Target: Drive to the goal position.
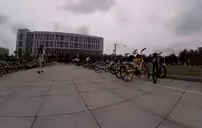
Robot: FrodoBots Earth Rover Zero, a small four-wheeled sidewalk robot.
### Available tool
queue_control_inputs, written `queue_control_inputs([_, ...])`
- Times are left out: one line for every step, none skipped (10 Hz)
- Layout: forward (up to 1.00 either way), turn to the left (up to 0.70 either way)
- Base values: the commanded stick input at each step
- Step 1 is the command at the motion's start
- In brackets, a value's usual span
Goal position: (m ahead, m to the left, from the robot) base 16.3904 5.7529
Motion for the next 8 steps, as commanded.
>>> queue_control_inputs([0.60,0.01])
queue_control_inputs([0.60,0.01])
queue_control_inputs([0.60,0.01])
queue_control_inputs([0.60,0.01])
queue_control_inputs([0.60,0.01])
queue_control_inputs([0.60,0.01])
queue_control_inputs([0.60,0.01])
queue_control_inputs([0.60,0.01])
